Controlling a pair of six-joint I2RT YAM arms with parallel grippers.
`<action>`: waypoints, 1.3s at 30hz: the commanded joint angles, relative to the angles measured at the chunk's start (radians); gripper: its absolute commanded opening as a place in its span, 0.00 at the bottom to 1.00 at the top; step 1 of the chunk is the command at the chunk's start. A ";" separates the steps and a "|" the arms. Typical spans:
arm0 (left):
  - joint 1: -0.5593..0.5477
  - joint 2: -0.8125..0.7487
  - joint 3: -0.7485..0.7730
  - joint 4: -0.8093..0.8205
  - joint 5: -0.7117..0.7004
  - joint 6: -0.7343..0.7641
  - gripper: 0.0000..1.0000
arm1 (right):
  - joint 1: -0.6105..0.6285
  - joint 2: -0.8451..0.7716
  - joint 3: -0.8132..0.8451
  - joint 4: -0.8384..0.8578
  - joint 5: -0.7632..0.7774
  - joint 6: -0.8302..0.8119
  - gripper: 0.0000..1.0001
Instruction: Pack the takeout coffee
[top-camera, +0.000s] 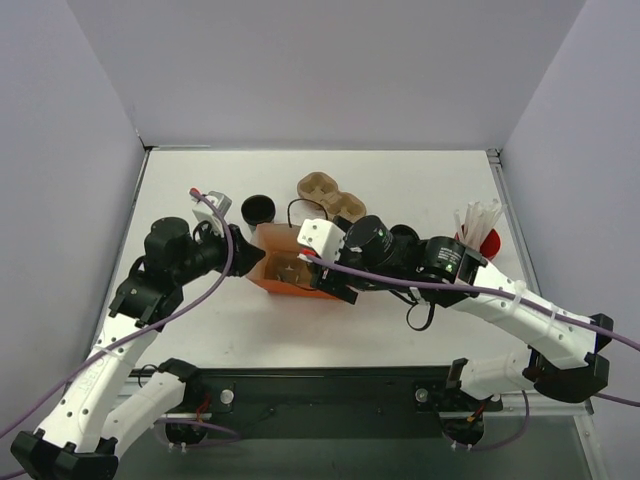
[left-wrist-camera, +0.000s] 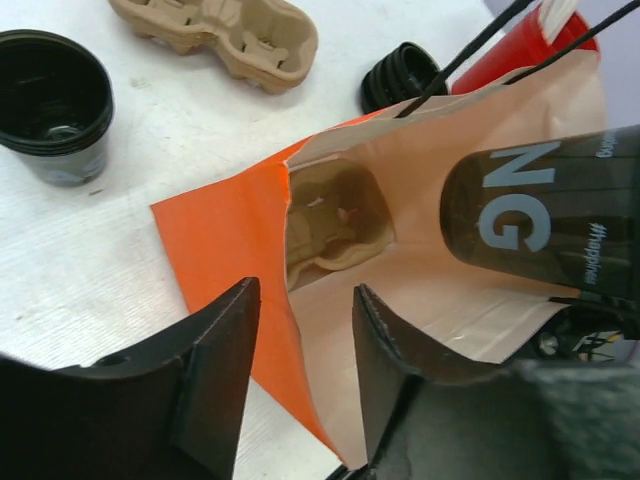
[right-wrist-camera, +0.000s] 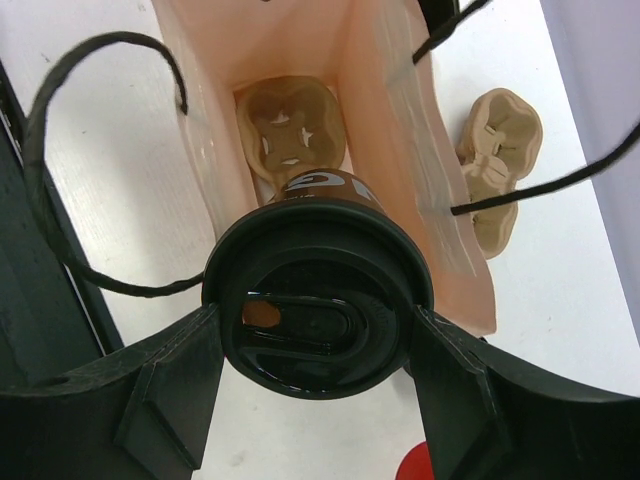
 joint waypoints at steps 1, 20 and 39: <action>-0.005 -0.004 0.066 -0.053 -0.079 0.007 0.56 | 0.034 0.016 0.018 0.016 0.065 0.004 0.51; -0.011 -0.085 -0.033 0.009 0.014 0.065 0.00 | 0.077 0.146 0.057 0.064 0.164 -0.120 0.50; -0.013 -0.260 -0.271 0.260 0.126 -0.030 0.00 | 0.102 0.093 -0.282 0.263 0.249 -0.248 0.48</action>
